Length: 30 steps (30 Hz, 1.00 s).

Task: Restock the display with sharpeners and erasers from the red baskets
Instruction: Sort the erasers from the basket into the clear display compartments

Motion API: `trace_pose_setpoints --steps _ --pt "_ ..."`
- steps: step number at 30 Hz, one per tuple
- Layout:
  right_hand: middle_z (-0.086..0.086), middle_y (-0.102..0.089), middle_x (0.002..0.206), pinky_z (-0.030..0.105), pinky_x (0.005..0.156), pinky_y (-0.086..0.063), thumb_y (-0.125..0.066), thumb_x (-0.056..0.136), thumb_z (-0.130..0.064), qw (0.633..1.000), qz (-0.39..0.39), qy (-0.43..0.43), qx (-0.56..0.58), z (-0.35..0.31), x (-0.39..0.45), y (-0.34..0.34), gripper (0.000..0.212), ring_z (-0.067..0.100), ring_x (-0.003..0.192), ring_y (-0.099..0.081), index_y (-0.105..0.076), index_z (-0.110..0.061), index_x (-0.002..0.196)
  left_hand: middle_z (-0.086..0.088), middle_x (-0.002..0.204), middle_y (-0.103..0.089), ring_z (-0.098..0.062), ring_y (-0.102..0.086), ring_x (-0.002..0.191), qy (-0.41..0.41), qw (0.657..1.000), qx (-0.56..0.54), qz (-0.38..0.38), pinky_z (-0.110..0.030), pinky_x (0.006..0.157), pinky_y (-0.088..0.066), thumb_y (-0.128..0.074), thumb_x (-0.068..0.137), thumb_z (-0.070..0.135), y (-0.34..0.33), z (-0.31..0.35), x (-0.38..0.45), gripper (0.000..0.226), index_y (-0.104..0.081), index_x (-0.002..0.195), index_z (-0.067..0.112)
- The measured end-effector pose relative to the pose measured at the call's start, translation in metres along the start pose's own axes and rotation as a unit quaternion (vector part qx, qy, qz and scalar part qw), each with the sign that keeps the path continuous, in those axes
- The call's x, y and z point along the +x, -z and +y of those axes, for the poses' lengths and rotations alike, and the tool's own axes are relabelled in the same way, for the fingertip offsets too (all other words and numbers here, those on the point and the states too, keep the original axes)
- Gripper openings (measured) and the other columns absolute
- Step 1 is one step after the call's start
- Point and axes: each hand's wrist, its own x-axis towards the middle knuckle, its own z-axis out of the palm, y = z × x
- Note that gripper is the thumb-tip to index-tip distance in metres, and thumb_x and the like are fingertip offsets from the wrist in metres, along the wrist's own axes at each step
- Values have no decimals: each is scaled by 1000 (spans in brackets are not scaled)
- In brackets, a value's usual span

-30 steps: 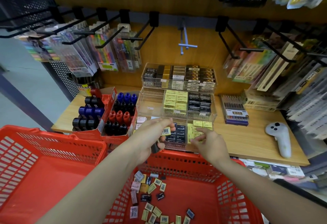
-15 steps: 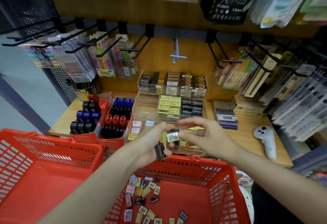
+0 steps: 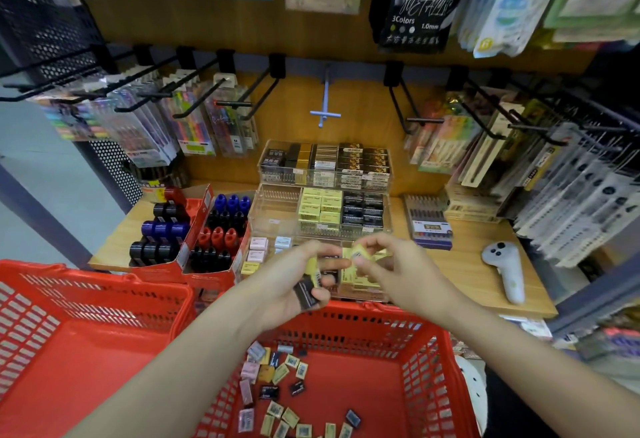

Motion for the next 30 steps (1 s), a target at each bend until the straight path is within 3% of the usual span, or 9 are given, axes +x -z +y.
trace_pose_setpoints --steps 4,8,11,13,17,23,25,28,30 --pt "9 -71 103 20 74 -58 -71 85 -3 944 19 -128 302 0 4 18 18 22 90 -73 -78 -20 85 -3 61 -52 -13 -41 49 32 992 -70 98 -23 43 -34 -54 96 35 8 2 6 28 -55 82 11" --pt "5 -75 104 21 77 -58 -76 75 -4 881 -33 -201 426 5 4 22 24 18 100 -71 -78 -8 99 -7 65 -47 -17 -39 56 57 991 -107 55 -27 49 -35 -37 87 22 7 2 5 15 -45 85 10" --pt "-10 -74 105 24 84 -55 -76 79 -4 966 -5 -115 233 10 2 24 34 8 96 -71 -75 -28 104 -10 76 -52 -15 -46 58 30 997 -63 42 -26 46 -41 -54 94 12 5 -1 7 15 -55 102 -1" --pt "-16 -73 104 25 83 -56 -79 77 -3 990 29 -42 129 10 2 25 46 10 89 -72 -68 -33 109 -10 86 -57 -13 -48 62 -12 999 -6 40 -23 45 -41 -68 88 11 6 -2 8 26 -64 112 2" --pt "-15 -74 97 18 78 -56 -83 71 -2 994 62 23 82 12 3 27 46 5 86 -70 -67 -33 102 3 83 -62 -11 -47 72 -112 983 139 44 -20 47 -38 -74 85 18 8 -4 12 19 -74 104 19" --pt "-26 -72 87 5 66 -49 -85 70 -9 993 76 -8 90 27 6 26 31 -4 78 -69 -73 -30 89 18 58 -61 -7 -49 63 -165 969 163 87 -18 45 -38 -80 80 29 6 -6 19 24 -72 101 21" --pt "-18 -75 83 8 68 -51 -87 69 -19 993 83 -21 78 34 9 28 28 0 76 -71 -74 -33 90 16 65 -68 -7 -49 63 -172 966 173 91 -17 45 -38 -77 81 35 5 -7 21 26 -71 102 21" --pt "-7 -76 82 24 74 -57 -84 73 -25 991 106 -67 51 55 15 34 23 5 77 -72 -74 -32 92 3 82 -76 -10 -46 64 -171 969 146 105 -18 44 -38 -74 82 38 6 -9 26 25 -71 101 22" --pt "-11 -73 89 21 67 -54 -83 76 -23 985 136 -105 10 72 22 39 20 -1 77 -69 -72 -34 90 3 79 -74 -10 -44 65 -160 970 135 122 -19 44 -38 -75 83 34 10 -9 31 23 -71 102 21"
